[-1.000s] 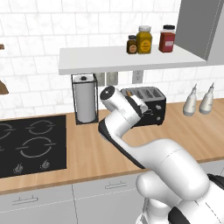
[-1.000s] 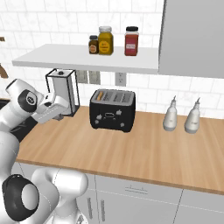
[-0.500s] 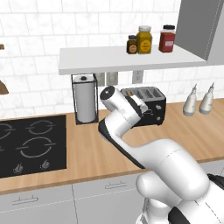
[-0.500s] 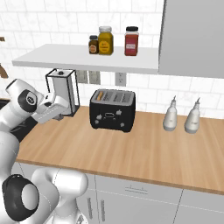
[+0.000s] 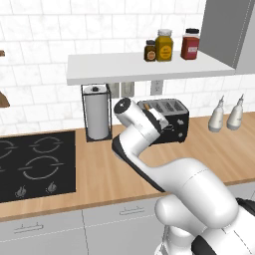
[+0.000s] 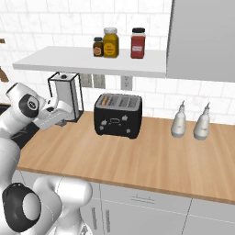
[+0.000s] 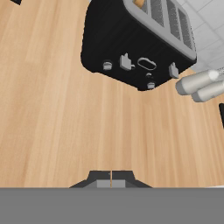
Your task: Start the toaster. Once the lever pops up, take the bread to the plate on the dining counter.
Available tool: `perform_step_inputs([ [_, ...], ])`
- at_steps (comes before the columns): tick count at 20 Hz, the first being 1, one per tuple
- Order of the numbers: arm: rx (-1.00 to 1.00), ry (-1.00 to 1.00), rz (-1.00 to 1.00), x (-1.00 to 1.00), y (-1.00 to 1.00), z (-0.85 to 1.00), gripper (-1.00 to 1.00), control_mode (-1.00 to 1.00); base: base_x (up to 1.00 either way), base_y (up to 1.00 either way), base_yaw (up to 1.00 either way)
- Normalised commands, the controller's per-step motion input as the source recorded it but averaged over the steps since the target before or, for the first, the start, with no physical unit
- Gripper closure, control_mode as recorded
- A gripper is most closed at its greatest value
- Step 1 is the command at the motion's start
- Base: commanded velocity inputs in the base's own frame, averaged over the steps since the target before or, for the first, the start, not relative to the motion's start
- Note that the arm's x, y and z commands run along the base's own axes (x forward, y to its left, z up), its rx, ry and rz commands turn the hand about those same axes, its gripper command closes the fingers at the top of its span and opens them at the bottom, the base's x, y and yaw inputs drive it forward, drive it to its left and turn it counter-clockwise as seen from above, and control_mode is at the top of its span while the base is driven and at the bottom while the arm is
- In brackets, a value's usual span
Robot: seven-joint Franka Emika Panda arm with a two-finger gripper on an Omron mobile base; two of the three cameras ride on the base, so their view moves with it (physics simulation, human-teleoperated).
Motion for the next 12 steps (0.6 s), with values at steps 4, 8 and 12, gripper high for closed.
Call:
perform_step_inputs([
  [4, 0.0, 0.0, 0.0, 0.0, 0.0, 0.0, 1.0, -1.0, 0.0, 0.0, 0.0],
  [8, 0.0, 0.0, 0.0, 0.0, 0.0, 0.0, 1.0, -1.0, 0.0, 0.0, 0.0],
  [12, 0.0, 0.0, 0.0, 0.0, 0.0, 0.0, 1.0, -1.0, 0.0, 0.0, 0.0],
])
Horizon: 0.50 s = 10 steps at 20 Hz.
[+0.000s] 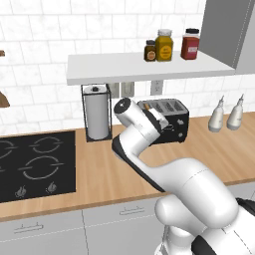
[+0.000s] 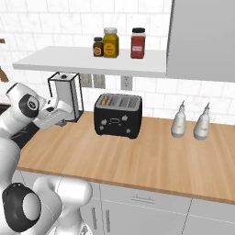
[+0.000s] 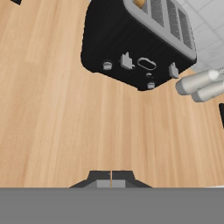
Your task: Start the toaster. Once the lever pops up, take the bread to the plate on the dining counter.
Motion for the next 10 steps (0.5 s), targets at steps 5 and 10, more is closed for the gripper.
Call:
perform_step_inputs([
  [5, 0.0, 0.0, 0.0, 0.0, 0.0, 0.0, 1.0, -1.0, 0.0, 0.0, 0.0],
  [10, 0.0, 0.0, 0.0, 0.0, 0.0, 0.0, 1.0, -1.0, 0.0, 0.0, 0.0],
])
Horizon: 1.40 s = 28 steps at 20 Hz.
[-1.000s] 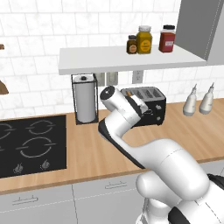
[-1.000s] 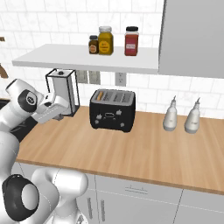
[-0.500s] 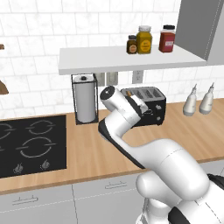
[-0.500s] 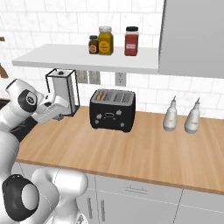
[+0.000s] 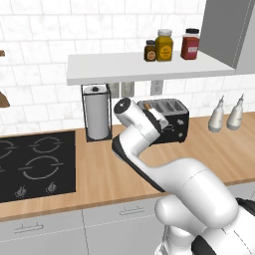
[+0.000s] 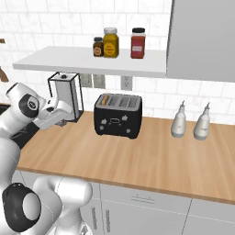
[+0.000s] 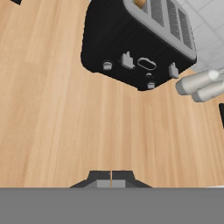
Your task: Start the toaster. Once the lever pops up, take the bread to the plate on the dining counter.
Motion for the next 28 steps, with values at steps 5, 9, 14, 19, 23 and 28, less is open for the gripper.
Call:
perform_step_inputs([
  [5, 0.0, 0.0, 0.0, 0.0, 0.0, 0.0, 1.0, -1.0, 0.0, 0.0, 0.0],
  [9, 0.0, 0.0, 0.0, 0.0, 0.0, 0.0, 1.0, -1.0, 0.0, 0.0, 0.0],
  [14, 0.0, 0.0, 0.0, 0.0, 0.0, 0.0, 1.0, -1.0, 0.0, 0.0, 0.0],
  [19, 0.0, 0.0, 0.0, 0.0, 0.0, 0.0, 1.0, -1.0, 0.0, 0.0, 0.0],
  [23, 0.0, 0.0, 0.0, 0.0, 0.0, 0.0, 1.0, -1.0, 0.0, 0.0, 0.0],
  [28, 0.0, 0.0, 0.0, 0.0, 0.0, 0.0, 1.0, -1.0, 0.0, 0.0, 0.0],
])
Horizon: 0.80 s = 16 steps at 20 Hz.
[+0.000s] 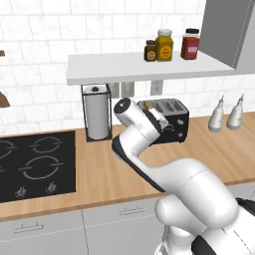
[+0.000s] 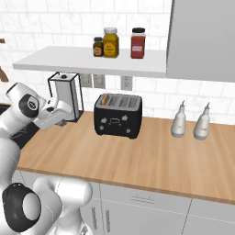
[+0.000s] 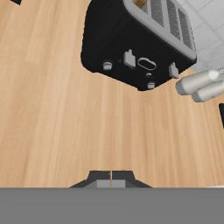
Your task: Start the toaster. Once the lever pops up, take the bread to the plate on the dining counter.
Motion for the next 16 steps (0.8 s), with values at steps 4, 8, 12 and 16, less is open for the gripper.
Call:
perform_step_inputs([
  [4, 0.0, 0.0, 0.0, 0.0, 0.0, 0.0, 1.0, -1.0, 0.0, 0.0, 0.0],
  [8, 0.0, 0.0, 0.0, 0.0, 0.0, 0.0, 1.0, -1.0, 0.0, 0.0, 0.0],
  [12, 0.0, 0.0, 0.0, 0.0, 0.0, 0.0, 1.0, -1.0, 0.0, 0.0, 0.0],
  [16, 0.0, 0.0, 0.0, 0.0, 0.0, 0.0, 1.0, -1.0, 0.0, 0.0, 0.0],
])
